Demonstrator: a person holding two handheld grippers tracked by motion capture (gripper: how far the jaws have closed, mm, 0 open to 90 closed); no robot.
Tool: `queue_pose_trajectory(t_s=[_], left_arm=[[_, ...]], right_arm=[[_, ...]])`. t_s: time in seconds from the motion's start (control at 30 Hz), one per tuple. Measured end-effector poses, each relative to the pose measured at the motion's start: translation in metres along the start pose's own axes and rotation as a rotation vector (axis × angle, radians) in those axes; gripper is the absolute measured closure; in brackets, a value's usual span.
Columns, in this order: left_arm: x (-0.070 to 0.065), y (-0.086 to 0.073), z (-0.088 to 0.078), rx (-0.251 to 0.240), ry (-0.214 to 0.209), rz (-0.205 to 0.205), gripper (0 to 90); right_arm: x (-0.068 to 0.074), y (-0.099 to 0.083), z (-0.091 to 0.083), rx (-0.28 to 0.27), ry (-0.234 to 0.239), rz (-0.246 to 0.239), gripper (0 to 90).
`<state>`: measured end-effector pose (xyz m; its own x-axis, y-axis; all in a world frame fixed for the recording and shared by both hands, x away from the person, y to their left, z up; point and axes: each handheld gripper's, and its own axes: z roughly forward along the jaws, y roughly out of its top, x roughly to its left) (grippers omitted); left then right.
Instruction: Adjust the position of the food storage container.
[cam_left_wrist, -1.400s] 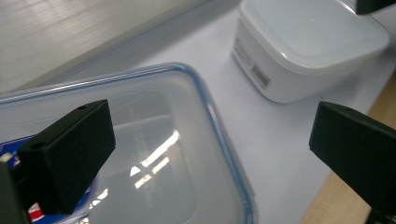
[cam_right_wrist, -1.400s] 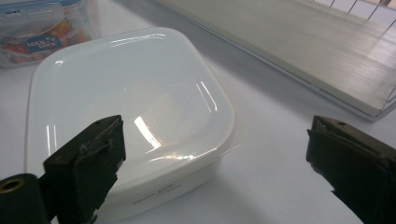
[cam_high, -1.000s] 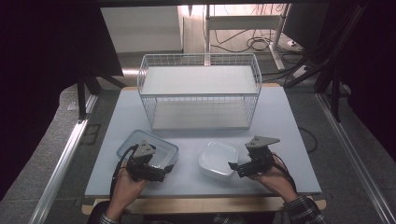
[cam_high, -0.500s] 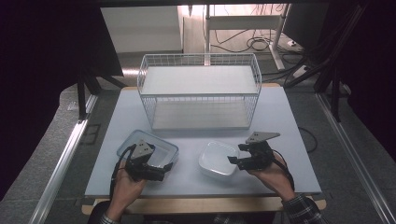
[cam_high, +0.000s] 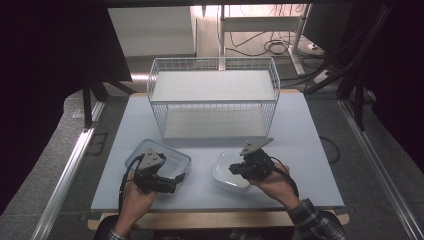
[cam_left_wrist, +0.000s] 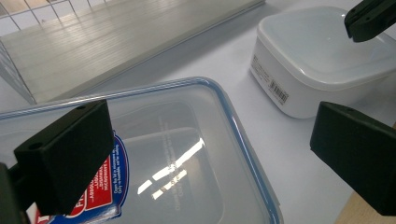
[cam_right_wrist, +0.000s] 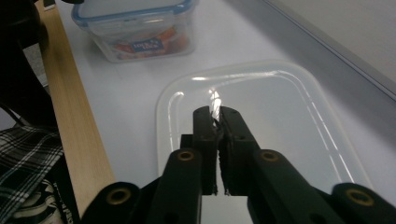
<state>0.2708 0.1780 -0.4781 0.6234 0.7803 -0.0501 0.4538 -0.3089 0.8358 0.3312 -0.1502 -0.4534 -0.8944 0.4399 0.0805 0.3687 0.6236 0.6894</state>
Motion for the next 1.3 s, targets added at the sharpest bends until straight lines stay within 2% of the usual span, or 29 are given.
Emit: queue_pose_trajectory(t_s=[0.13, 0.17, 0.47, 0.67, 0.77, 0.83, 1.0, 1.13, 1.3], left_arm=[[0.002, 0.000, -0.002, -0.008, 0.007, -0.005, 0.0], [0.002, 0.000, -0.002, -0.008, 0.008, -0.005, 0.0], [0.004, 0.001, -0.006, -0.008, 0.013, -0.001, 1.1], [0.003, 0.000, -0.005, -0.004, 0.012, 0.011, 1.3], [0.004, 0.001, -0.007, -0.019, -0.017, -0.004, 1.8], [0.004, 0.001, -0.008, -0.023, -0.025, -0.015, 2.1], [0.002, 0.001, -0.009, -0.016, -0.026, -0.012, 3.1], [0.001, 0.001, -0.008, -0.010, -0.038, -0.011, 3.6], [0.000, 0.001, -0.006, 0.002, -0.026, 0.001, 4.3]], right_arm=[[0.005, 0.011, 0.013, 0.007, 0.025, -0.011, 88.3], [0.008, 0.017, 0.021, 0.016, 0.037, -0.029, 88.9], [0.020, 0.038, 0.047, 0.018, 0.031, -0.067, 89.3], [0.021, 0.041, 0.067, 0.075, 0.015, -0.099, 89.4], [0.020, 0.038, 0.065, 0.079, 0.026, -0.092, 89.5], [0.021, 0.035, 0.062, 0.088, 0.013, -0.095, 89.4], [0.021, 0.025, 0.050, 0.099, 0.002, -0.094, 89.4], [0.017, 0.015, 0.038, 0.101, -0.007, -0.068, 89.4], [0.008, 0.004, 0.025, 0.094, -0.031, -0.038, 89.4]])
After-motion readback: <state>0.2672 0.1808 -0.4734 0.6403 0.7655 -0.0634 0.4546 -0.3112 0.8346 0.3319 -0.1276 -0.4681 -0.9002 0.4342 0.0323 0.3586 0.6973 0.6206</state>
